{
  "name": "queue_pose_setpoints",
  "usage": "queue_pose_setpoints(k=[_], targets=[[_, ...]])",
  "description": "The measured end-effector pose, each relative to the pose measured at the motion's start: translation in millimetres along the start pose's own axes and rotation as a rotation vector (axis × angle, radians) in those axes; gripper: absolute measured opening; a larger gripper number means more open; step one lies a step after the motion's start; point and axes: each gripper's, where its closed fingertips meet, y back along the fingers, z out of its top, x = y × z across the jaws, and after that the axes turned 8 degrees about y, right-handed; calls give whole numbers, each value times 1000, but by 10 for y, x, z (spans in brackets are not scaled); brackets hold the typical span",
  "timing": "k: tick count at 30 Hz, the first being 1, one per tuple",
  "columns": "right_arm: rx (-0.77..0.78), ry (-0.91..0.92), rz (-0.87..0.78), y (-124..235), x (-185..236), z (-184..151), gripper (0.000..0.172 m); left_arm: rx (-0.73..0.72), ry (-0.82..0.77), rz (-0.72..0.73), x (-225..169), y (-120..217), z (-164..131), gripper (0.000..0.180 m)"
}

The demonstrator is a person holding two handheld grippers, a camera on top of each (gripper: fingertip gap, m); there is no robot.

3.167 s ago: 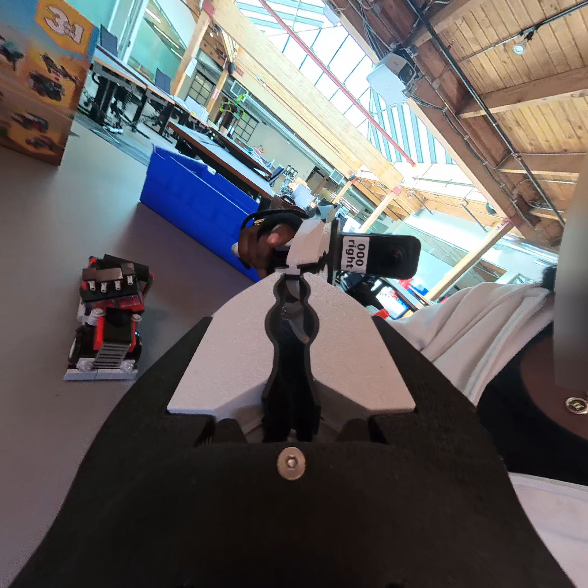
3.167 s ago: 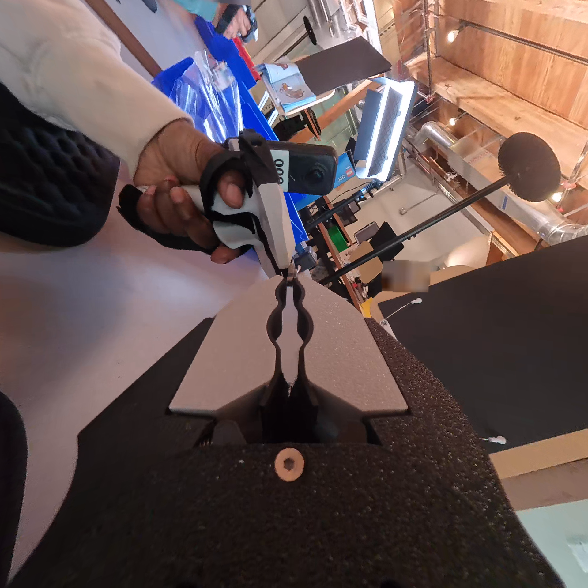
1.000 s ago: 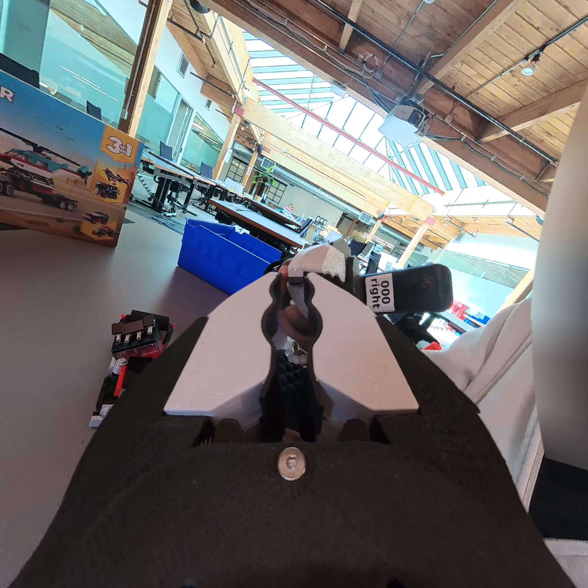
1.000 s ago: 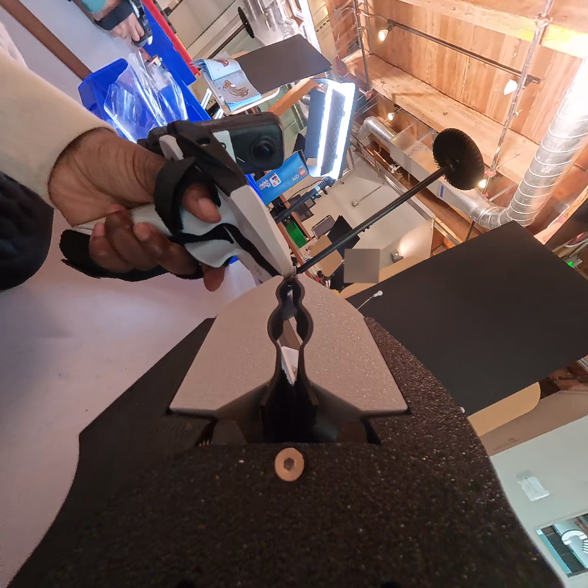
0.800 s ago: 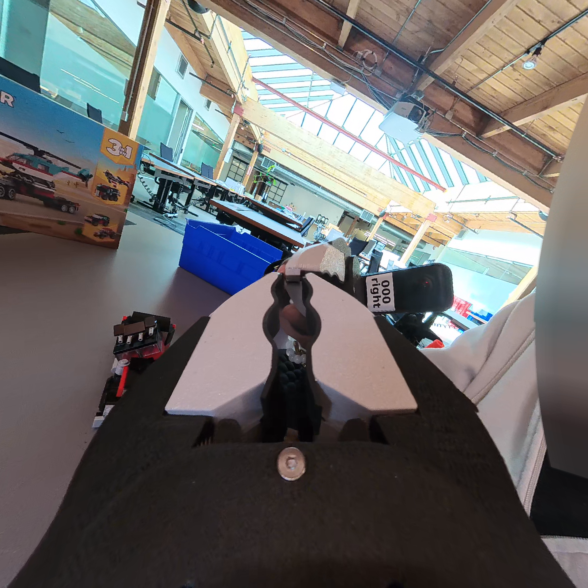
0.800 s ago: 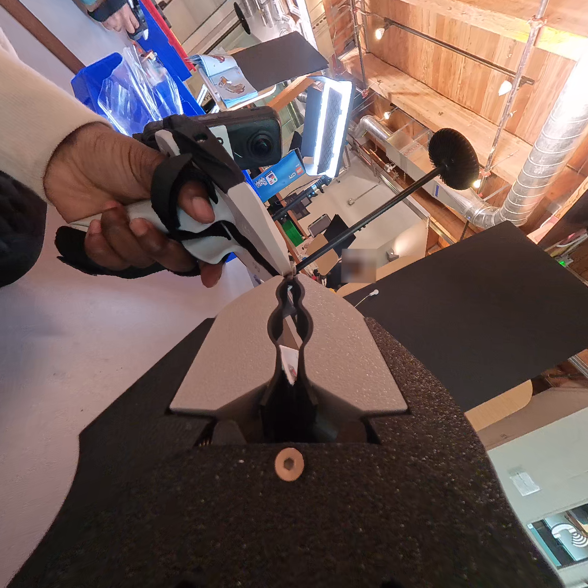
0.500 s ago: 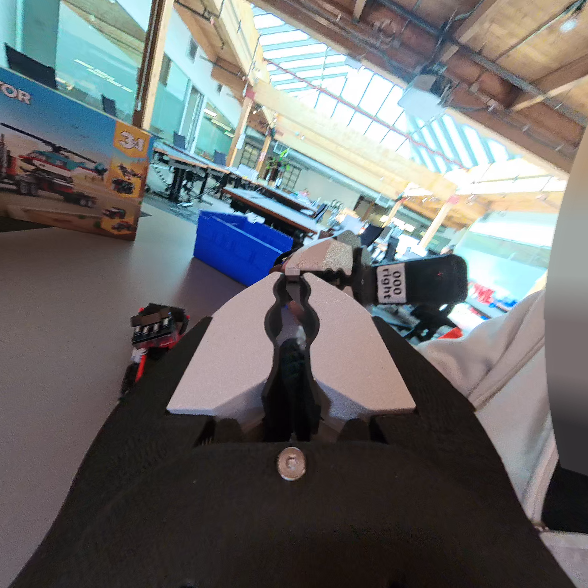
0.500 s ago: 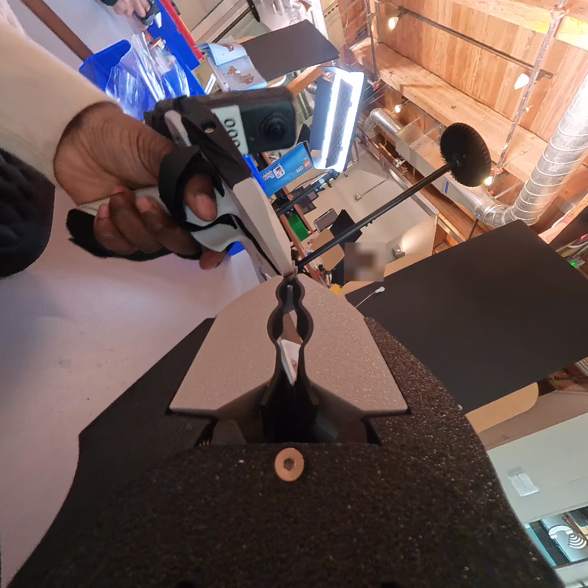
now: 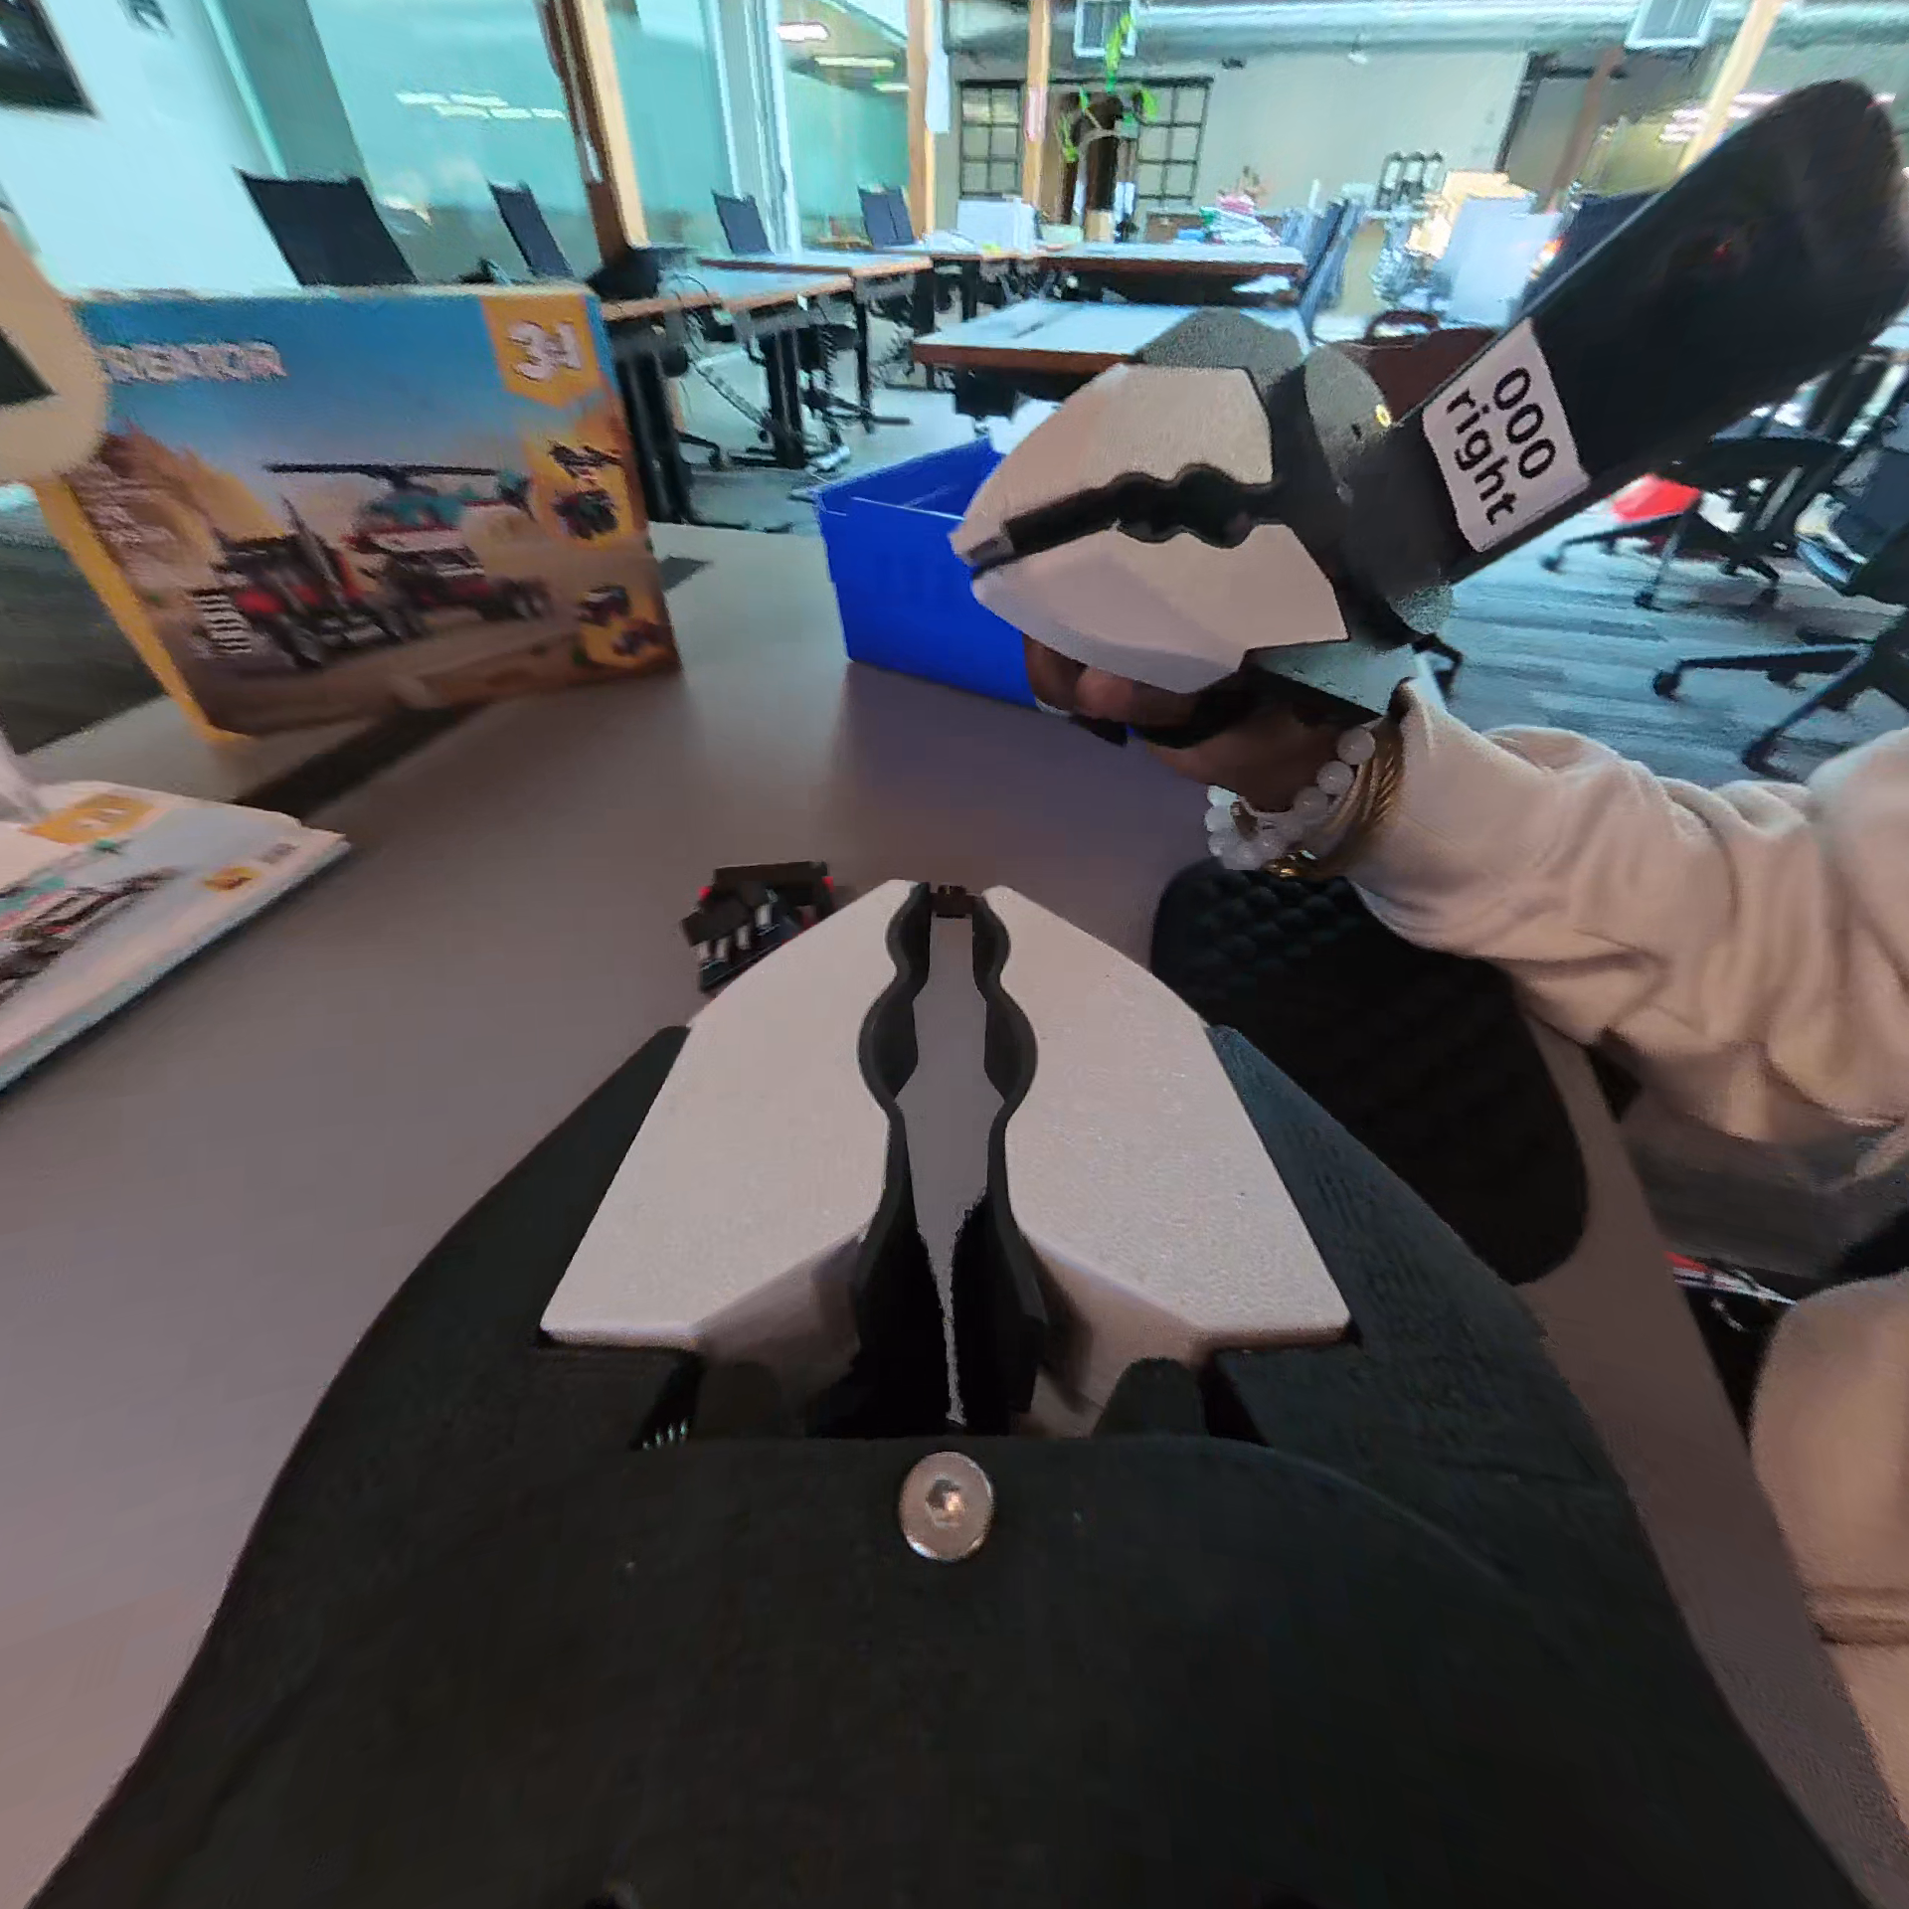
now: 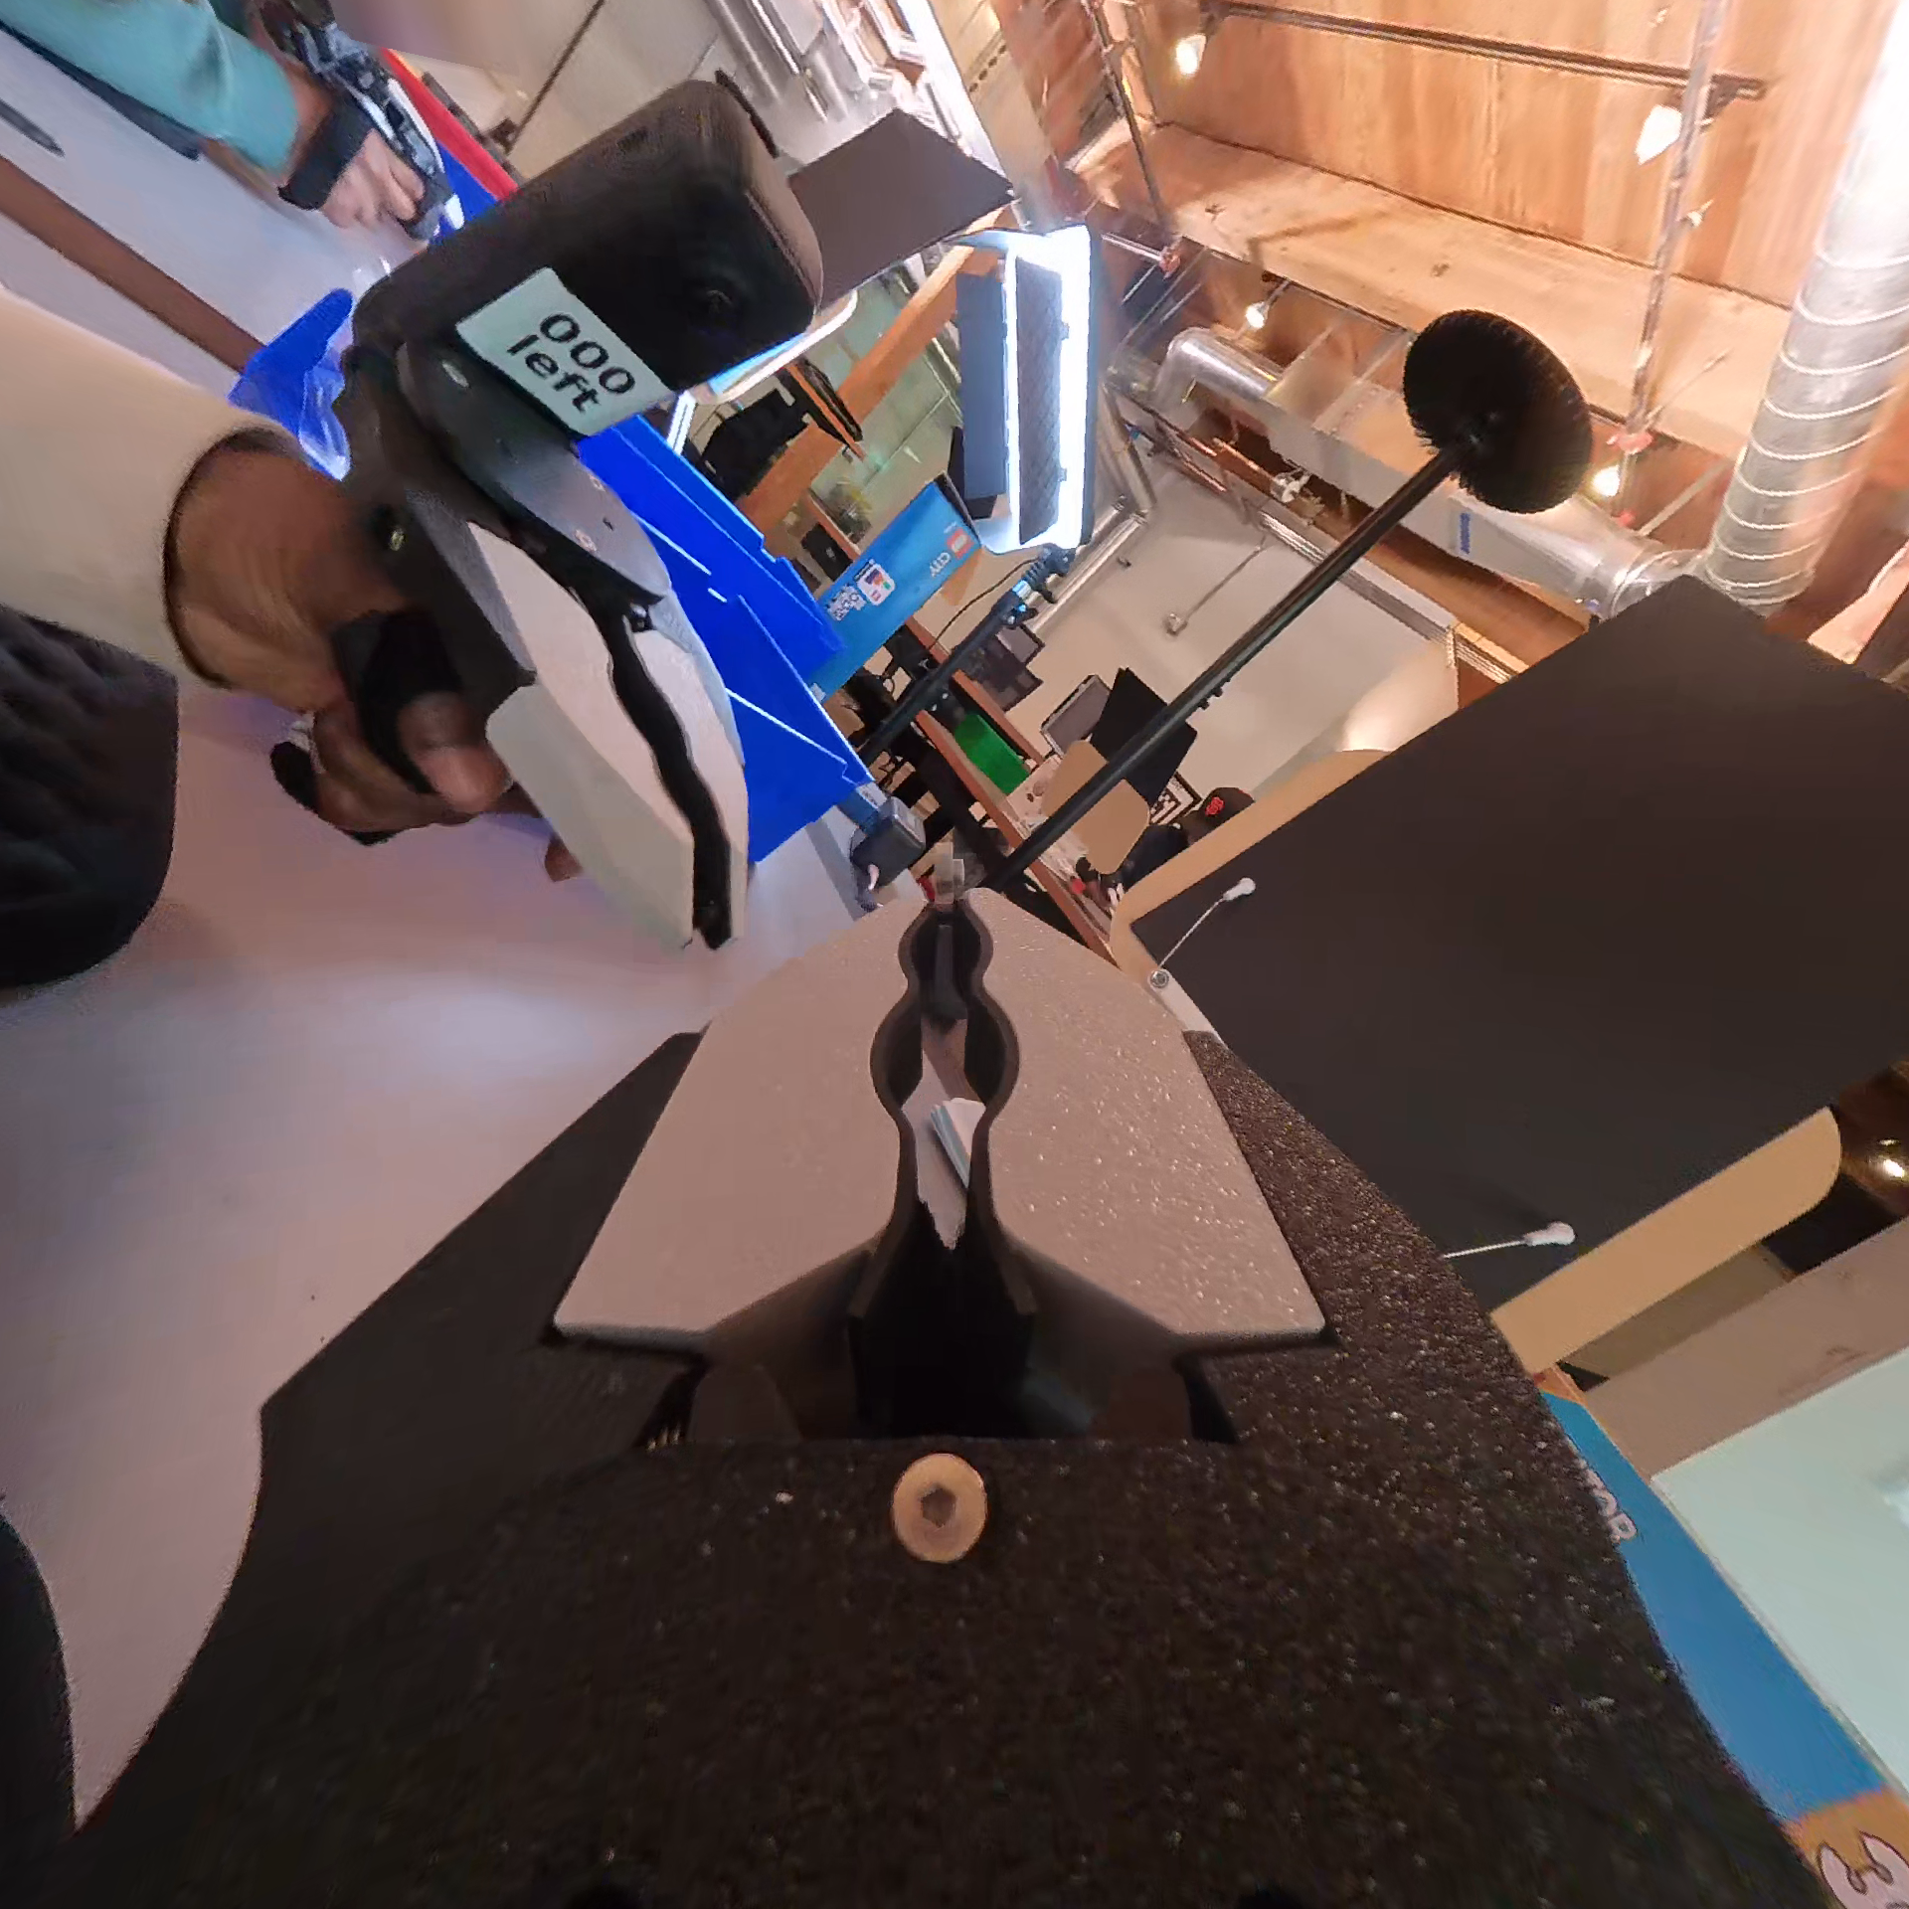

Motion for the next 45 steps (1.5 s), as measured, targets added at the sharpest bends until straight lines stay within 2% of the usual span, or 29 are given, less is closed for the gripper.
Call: queue_pose_setpoints(k=[5,8,11,14,18,23,28,31,38,41,45], targets=[[12,36,28,-45,91,-7,2,-117,-139,30,-17,131,176,8],[22,40,34,-60,115,-34,2,-108,-233,83,-61,139,201,8],[35,41,37,-60,123,-73,2,-99,-307,196,-133,220,228,8],[30,36,36,-61,121,-62,2,-120,-312,325,-256,438,191,8],[35,53,49,-82,159,-39,2,-76,-274,584,-160,1077,45,8],[48,80,51,-97,176,-30,2,11,-128,962,128,2263,-113,8],[53,79,51,-101,178,-41,2,58,77,1135,320,2970,-341,8],[59,82,50,-100,176,-56,2,104,137,1117,426,2978,-481,8],[51,88,43,-95,166,-40,2,167,191,982,716,2508,-719,8],[46,86,36,-87,153,-34,2,164,226,987,859,2442,-779,9],[40,92,35,-85,151,-17,3,214,239,1017,950,2419,-872,18]])
